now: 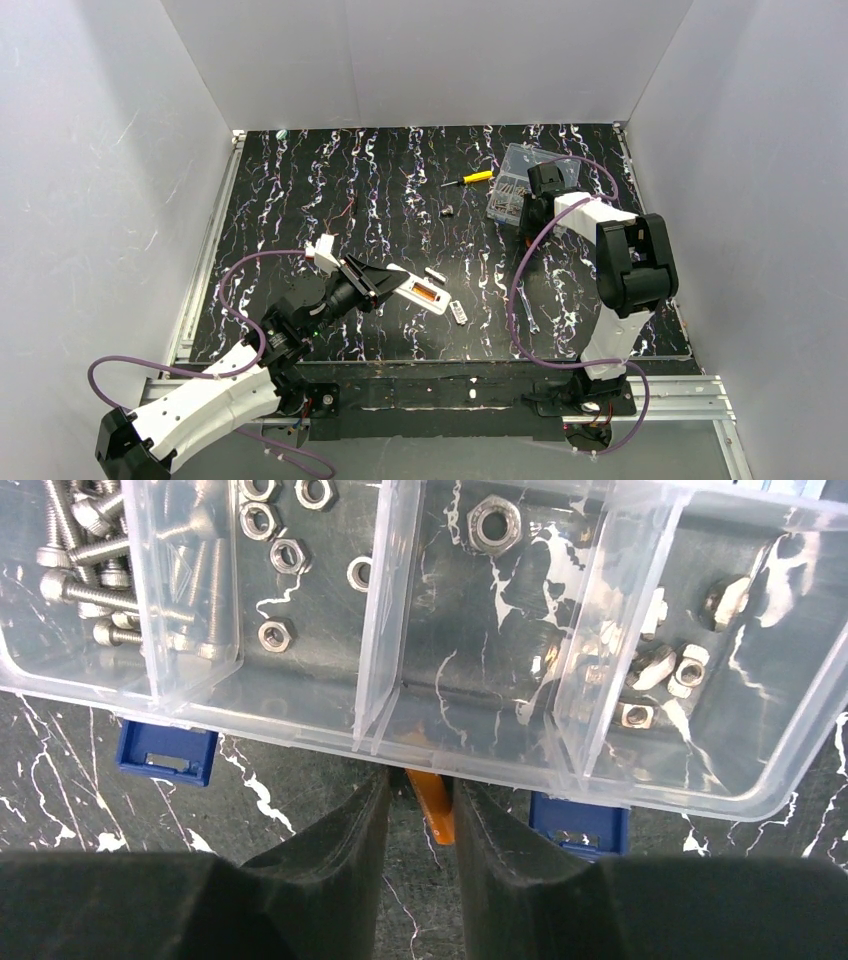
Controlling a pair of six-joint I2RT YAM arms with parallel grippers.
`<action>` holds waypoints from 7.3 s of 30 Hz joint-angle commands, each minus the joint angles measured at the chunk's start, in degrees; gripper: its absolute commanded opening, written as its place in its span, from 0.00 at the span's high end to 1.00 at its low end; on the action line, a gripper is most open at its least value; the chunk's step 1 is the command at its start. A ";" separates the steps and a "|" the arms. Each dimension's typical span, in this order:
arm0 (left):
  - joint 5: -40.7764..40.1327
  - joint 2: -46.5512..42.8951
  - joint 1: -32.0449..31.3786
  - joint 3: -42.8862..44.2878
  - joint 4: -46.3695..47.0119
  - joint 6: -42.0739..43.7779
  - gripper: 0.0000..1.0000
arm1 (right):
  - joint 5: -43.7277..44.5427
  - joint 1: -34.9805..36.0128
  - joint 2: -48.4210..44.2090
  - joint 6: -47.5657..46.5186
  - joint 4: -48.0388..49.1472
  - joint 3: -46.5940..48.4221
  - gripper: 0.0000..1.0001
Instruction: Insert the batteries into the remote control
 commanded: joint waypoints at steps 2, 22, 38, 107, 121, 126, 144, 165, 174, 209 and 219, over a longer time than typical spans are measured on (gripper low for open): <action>-1.29 -1.75 0.29 0.62 3.83 0.30 1.00 | -0.04 -0.18 1.60 0.87 -3.76 2.58 0.66; -1.15 -2.22 0.31 0.56 4.14 0.21 1.00 | -0.29 1.83 -0.17 -0.07 -4.95 -0.41 0.71; -0.35 -1.72 0.29 0.80 5.93 1.44 1.00 | -6.04 2.97 -6.79 -4.70 -4.65 -1.67 0.99; 20.94 -4.56 0.01 15.10 -10.99 34.35 1.00 | 7.67 25.02 -23.12 40.14 -6.51 -17.01 0.99; 19.22 -5.99 -0.01 14.71 -11.91 33.05 1.00 | 12.19 28.74 -7.68 70.20 -24.70 -5.39 0.99; 18.79 -6.69 -0.03 14.57 -12.56 32.96 1.00 | 14.61 29.59 -7.69 74.07 -24.12 -6.05 0.99; 17.18 -6.80 0.01 13.34 -11.97 32.25 1.00 | 14.71 30.72 -9.04 67.55 -23.22 -4.76 0.54; 16.41 -6.55 0.05 13.38 -11.39 31.63 1.00 | -10.04 24.83 -35.03 -22.30 3.76 -15.42 0.36; 15.32 -8.34 0.00 12.88 -13.01 31.32 1.00 | -35.98 13.18 -30.46 -66.44 -9.05 -11.65 0.35; 12.66 -11.49 -0.01 9.90 -11.47 31.40 1.00 | -36.73 18.21 -14.13 -105.06 -10.02 -13.97 0.52; 12.09 -12.60 0.09 9.86 -12.21 31.33 1.00 | -35.44 20.18 -10.46 -104.91 -11.55 -12.37 0.57</action>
